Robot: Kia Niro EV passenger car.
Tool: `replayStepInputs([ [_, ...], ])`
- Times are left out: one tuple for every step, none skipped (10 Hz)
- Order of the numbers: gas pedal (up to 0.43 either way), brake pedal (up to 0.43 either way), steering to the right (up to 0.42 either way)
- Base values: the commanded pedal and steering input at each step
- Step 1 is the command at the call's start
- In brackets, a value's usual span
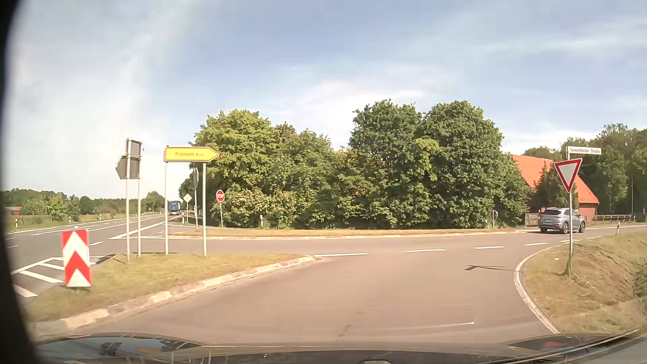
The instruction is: Follow the waypoints while adhering to traffic rules and regulations
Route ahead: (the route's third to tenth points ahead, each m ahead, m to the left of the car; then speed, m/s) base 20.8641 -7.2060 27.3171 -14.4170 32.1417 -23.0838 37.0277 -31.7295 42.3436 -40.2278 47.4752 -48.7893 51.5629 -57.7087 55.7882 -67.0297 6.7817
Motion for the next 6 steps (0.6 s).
replayStepInputs([
  [0.0,0.0,0.124],
  [0.0,0.0,0.124],
  [0.0,0.0,0.124],
  [0.0,0.0,0.124],
  [0.0,0.0,0.124],
  [0.0,0.0,0.124],
])
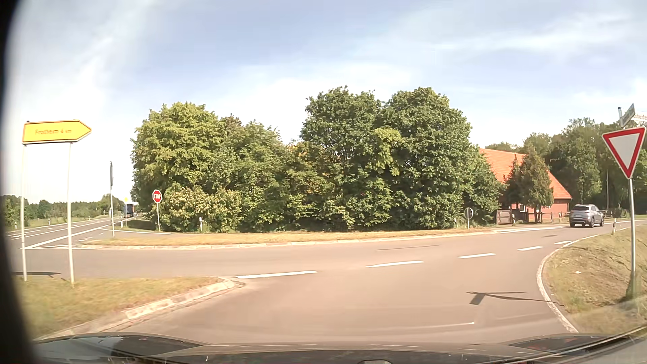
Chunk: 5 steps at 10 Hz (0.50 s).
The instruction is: Follow the waypoints while adhering to traffic rules and regulations
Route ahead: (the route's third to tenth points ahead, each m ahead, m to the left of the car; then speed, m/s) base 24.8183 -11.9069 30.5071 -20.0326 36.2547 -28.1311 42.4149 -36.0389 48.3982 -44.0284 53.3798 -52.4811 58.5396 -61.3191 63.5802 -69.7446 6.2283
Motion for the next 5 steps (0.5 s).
replayStepInputs([
  [0.0,0.0,0.124],
  [0.0,0.0,0.124],
  [0.028,0.0,0.126],
  [0.067,0.0,0.13],
  [0.087,0.0,0.133],
])
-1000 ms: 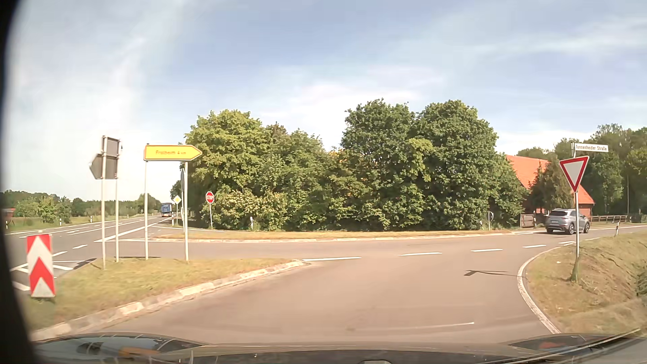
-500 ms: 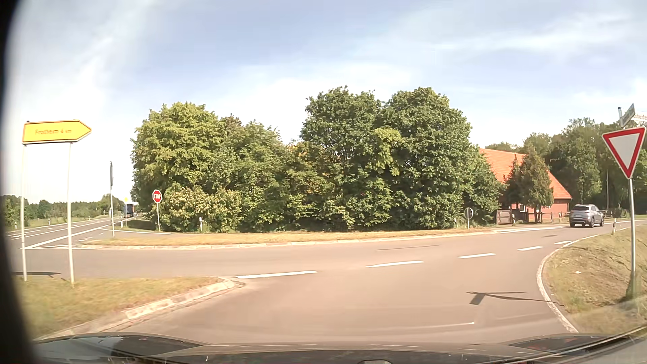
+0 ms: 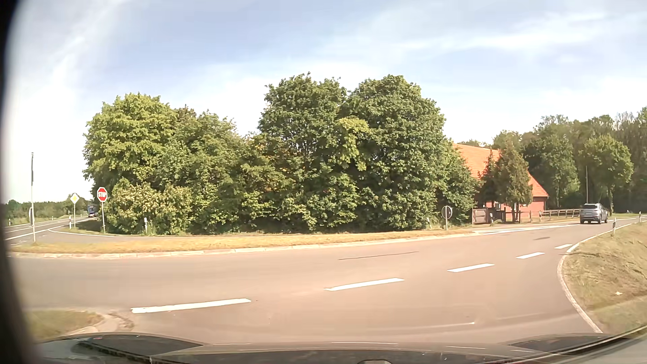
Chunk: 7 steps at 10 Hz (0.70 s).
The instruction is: Follow the waypoints while adhering to traffic rules and regulations
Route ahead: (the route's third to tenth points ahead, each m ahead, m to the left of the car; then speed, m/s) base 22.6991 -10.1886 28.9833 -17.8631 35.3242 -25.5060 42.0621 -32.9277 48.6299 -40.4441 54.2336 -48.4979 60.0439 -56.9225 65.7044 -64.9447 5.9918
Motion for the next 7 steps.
replayStepInputs([
  [0.11,0.0,0.138],
  [0.138,0.0,0.147],
  [0.157,0.0,0.16],
  [0.189,0.0,0.174],
  [0.197,0.0,0.184],
  [0.209,0.0,0.187],
  [0.22,0.0,0.187],
])
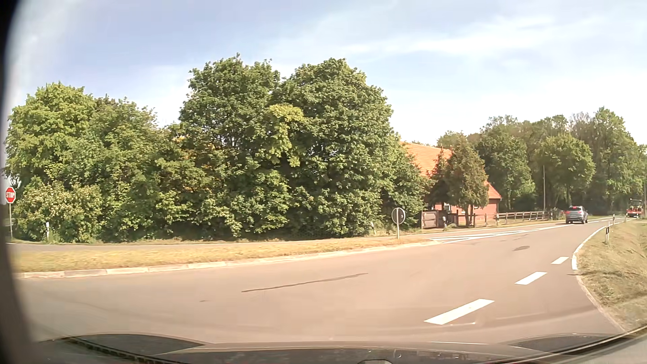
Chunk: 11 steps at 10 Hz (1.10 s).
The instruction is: Follow the waypoints while adhering to traffic rules and regulations
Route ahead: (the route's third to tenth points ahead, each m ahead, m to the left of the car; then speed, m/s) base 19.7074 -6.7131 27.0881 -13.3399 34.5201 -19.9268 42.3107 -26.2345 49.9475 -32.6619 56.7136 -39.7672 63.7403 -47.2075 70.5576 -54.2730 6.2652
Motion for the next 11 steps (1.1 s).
replayStepInputs([
  [0.228,0.0,0.188],
  [0.228,0.0,0.19],
  [0.228,0.0,0.194],
  [0.228,0.0,0.197],
  [0.228,0.0,0.202],
  [0.228,0.0,0.204],
  [0.228,0.0,0.204],
  [0.228,0.0,0.204],
  [0.228,0.0,0.204],
  [0.228,0.0,0.202],
  [0.228,0.0,0.2],
])
